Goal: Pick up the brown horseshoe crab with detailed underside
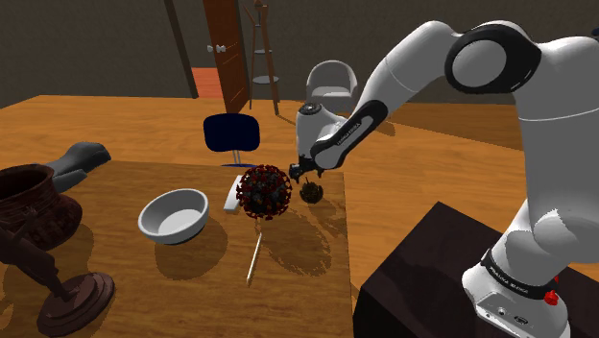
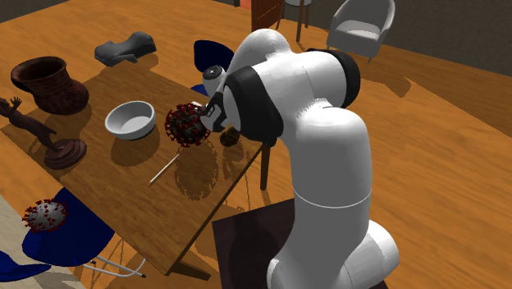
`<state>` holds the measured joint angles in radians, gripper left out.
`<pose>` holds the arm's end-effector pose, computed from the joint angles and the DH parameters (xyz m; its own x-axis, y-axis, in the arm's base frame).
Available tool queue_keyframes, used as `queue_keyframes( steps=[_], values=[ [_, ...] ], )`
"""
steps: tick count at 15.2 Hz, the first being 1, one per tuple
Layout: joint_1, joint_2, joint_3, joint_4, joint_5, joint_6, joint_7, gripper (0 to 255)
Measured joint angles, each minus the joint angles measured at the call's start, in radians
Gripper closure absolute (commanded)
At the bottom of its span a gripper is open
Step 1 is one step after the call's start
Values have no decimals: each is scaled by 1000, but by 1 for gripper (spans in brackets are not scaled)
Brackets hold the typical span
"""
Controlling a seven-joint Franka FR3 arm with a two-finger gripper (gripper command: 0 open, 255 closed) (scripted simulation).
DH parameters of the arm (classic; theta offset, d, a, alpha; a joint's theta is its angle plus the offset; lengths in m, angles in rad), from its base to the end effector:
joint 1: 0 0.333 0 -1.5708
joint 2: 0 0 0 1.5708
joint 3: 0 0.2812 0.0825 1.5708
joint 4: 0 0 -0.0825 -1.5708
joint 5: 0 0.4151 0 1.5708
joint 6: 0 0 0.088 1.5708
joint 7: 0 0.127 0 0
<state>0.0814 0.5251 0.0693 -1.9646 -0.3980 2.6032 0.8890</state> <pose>0.6233 0.0996 0.1392 0.8956 -0.3914 0.2114 -0.4120 -0.9091 0.0621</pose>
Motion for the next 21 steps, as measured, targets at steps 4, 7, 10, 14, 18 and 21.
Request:
queue_keyframes(
  steps=[4, 7, 10, 14, 18, 21],
  values=[
    [10, 57, -16, 26, -16, 31, 19, 0],
    [16, 88, -25, 32, -27, 55, 32, 0],
    [20, 106, -30, 40, -32, 66, 39, 255],
    [21, 109, -31, 43, -32, 67, 40, 255],
    [20, 109, -31, 45, -32, 66, 39, 255],
    [17, 94, -26, 37, -28, 57, 33, 255]
  ],
)
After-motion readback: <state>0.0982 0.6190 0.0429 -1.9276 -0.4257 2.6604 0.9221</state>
